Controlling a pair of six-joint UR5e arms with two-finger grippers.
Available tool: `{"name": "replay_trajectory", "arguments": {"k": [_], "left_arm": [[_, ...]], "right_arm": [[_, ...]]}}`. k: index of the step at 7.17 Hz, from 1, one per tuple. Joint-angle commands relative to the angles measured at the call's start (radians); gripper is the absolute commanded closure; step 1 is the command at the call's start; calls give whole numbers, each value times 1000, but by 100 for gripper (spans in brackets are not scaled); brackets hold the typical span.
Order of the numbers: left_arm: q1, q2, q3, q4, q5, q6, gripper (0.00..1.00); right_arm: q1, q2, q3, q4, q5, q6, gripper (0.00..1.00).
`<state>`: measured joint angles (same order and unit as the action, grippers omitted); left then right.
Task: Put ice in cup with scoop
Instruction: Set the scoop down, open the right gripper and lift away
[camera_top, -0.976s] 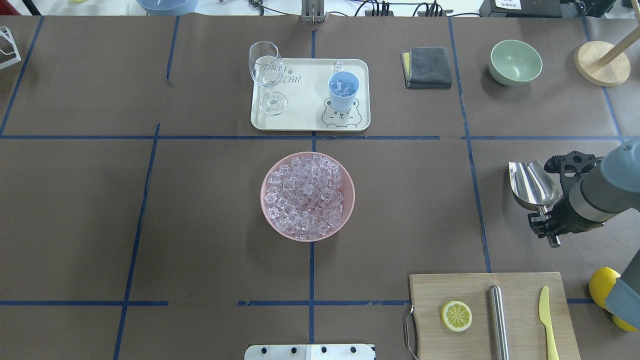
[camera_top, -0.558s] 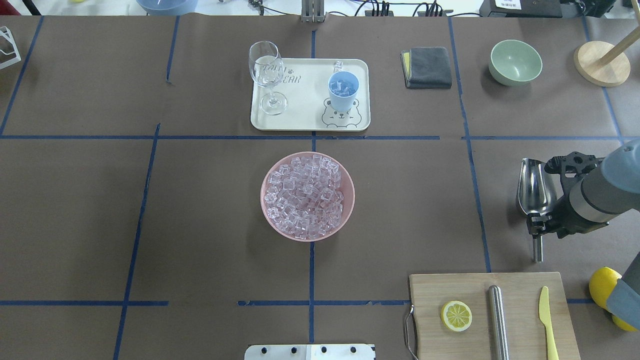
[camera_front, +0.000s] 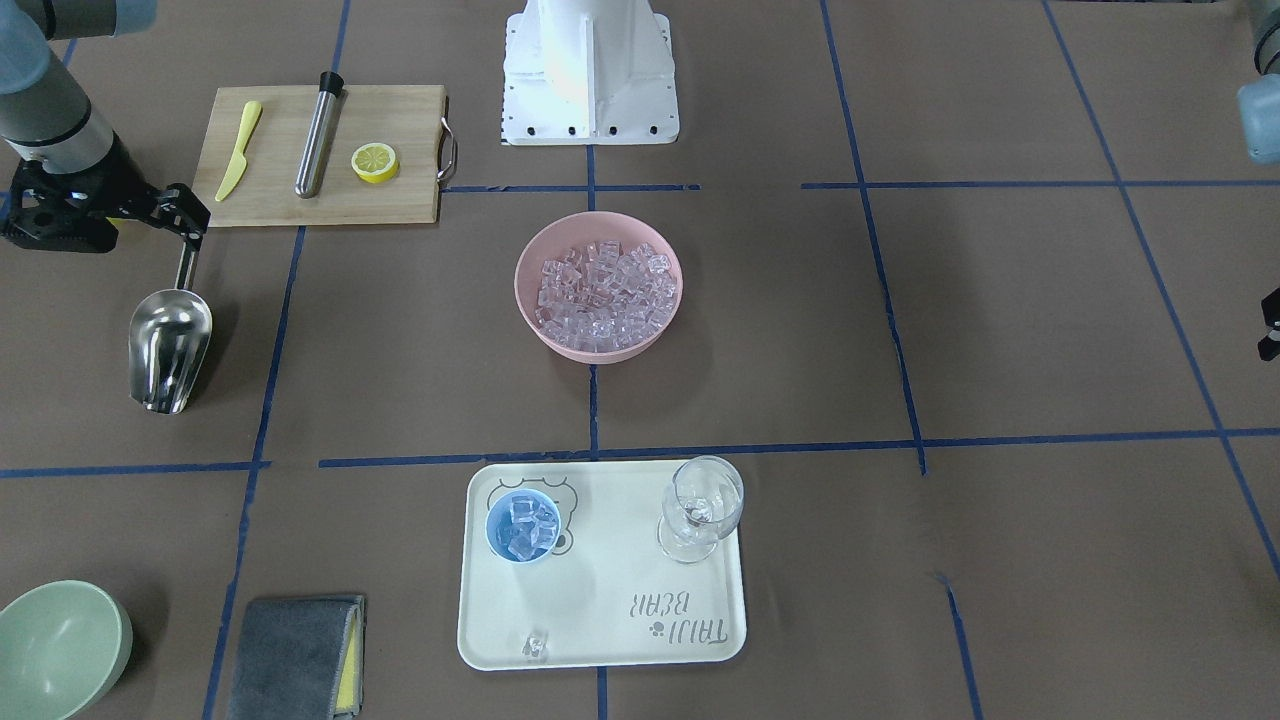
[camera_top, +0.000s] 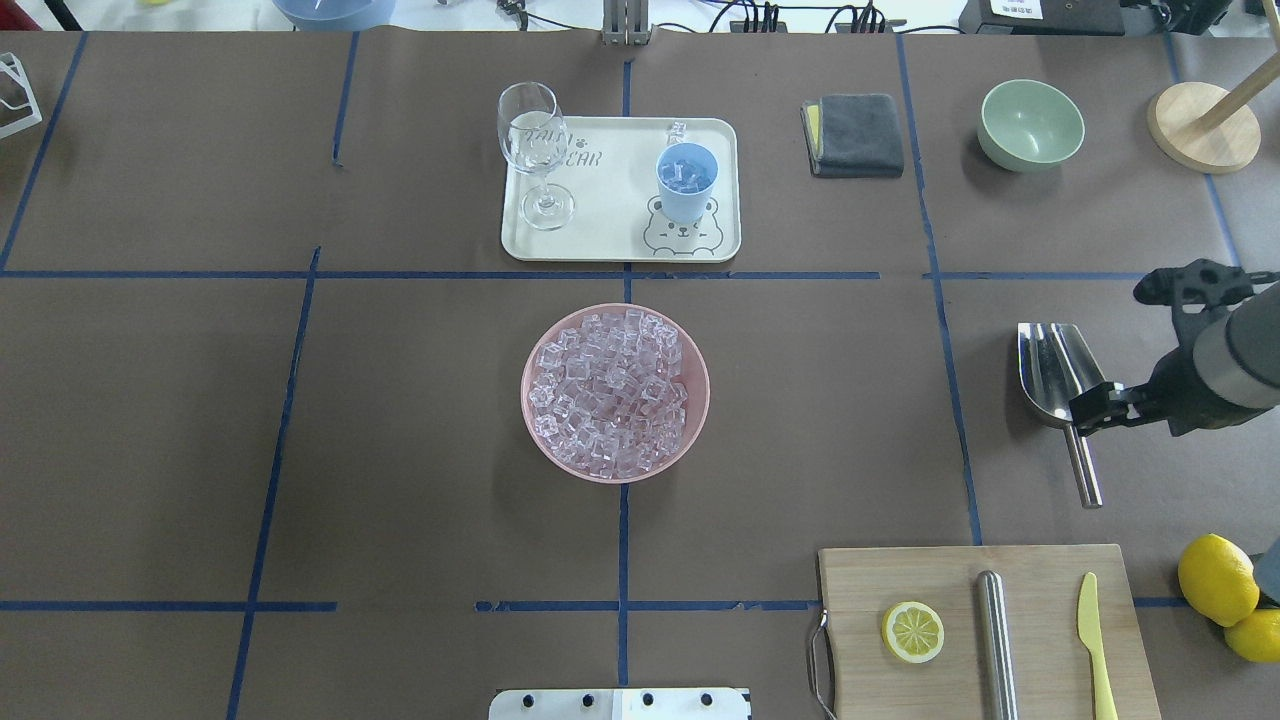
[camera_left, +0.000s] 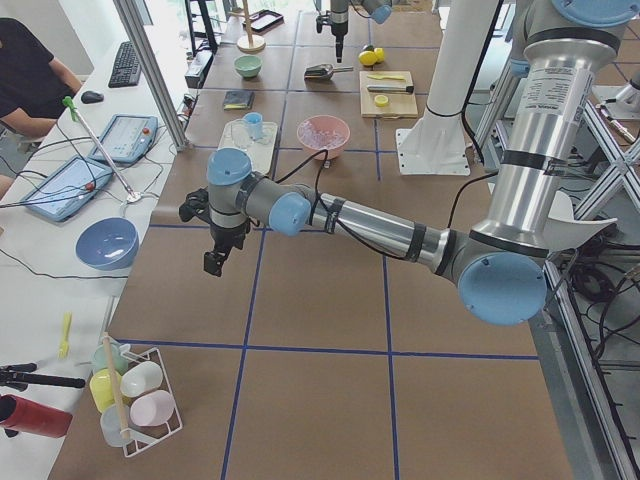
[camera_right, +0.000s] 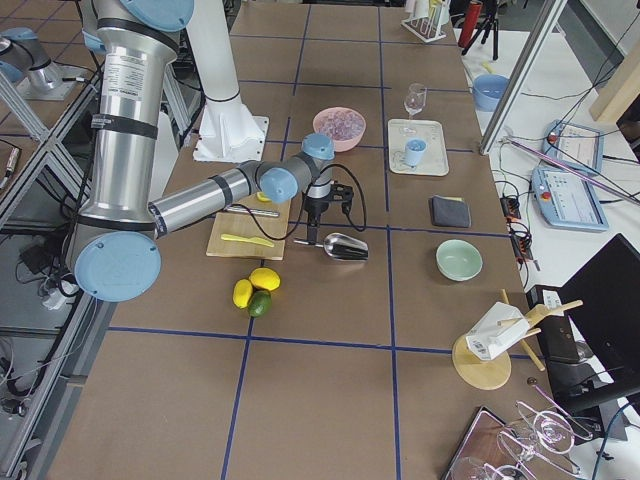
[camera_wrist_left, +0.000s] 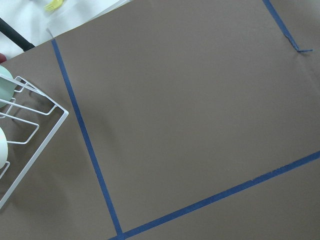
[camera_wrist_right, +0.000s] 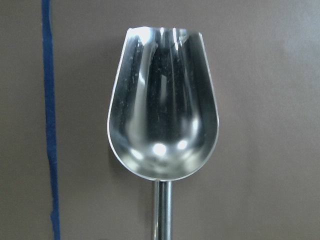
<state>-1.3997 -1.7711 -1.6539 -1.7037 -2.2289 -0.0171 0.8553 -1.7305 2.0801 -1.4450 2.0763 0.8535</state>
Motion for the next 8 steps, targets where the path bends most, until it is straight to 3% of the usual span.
{"name": "replay_trajectory", "arguments": {"k": [1,3,4,6,8], "left_arm": [[-33,-7,0,146,-2,149,0],[-97,16,40,208,-12,247,0],[-119,89,45,197,-20,303,0],[-139,195,48,200,-52,364,0],[-142,203,48,211,-70,323,0]], "right_arm": [[254,-4,-41,-8,124,-318,0],[472,0,-180,-6,252,-634,0],[551,0,-234,-6,261,-760,0],[594,29,-271,1,260,-768,0],[627,32,-267,3,243,-768,0]]}}
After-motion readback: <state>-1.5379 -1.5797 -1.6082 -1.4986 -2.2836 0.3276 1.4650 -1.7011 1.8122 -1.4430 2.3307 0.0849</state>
